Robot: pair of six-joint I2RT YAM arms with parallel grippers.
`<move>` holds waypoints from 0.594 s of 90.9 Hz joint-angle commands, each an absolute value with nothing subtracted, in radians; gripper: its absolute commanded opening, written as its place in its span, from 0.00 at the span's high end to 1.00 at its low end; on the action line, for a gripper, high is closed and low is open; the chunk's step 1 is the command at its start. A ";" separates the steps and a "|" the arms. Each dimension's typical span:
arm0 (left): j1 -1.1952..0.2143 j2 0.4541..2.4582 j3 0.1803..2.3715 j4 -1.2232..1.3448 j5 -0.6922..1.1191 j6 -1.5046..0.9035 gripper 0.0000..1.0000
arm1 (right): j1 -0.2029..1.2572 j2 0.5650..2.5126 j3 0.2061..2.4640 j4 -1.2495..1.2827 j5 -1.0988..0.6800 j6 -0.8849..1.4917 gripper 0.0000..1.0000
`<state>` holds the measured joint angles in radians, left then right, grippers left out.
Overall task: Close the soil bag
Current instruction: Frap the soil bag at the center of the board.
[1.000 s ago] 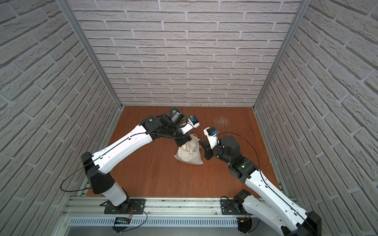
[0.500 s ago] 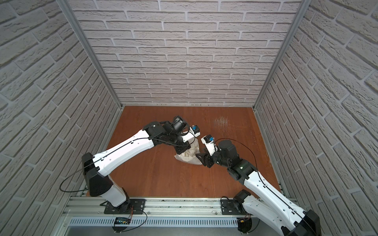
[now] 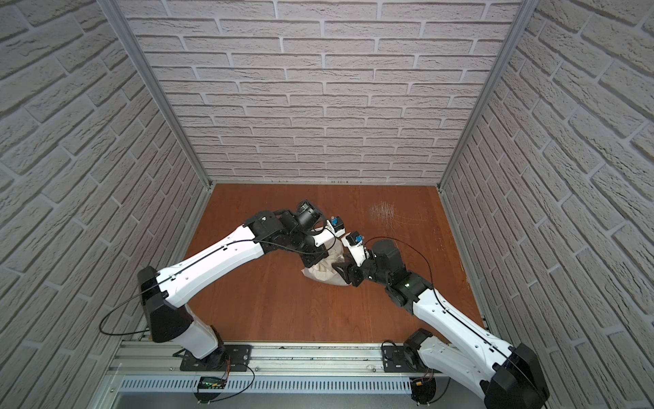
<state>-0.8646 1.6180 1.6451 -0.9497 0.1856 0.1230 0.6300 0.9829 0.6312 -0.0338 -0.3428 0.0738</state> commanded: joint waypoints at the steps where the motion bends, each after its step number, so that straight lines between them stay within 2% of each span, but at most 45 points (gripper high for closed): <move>1: -0.868 1.594 1.635 -0.957 0.186 0.134 0.97 | 0.630 1.012 0.685 0.054 -0.362 0.054 0.43; 35: -0.869 1.603 1.650 -0.970 0.183 0.136 0.97 | 0.630 1.023 0.712 0.074 -0.374 0.041 0.54; 54: -0.868 1.598 1.654 -0.976 0.176 0.137 0.97 | 0.628 0.959 0.659 0.105 -0.389 0.055 0.51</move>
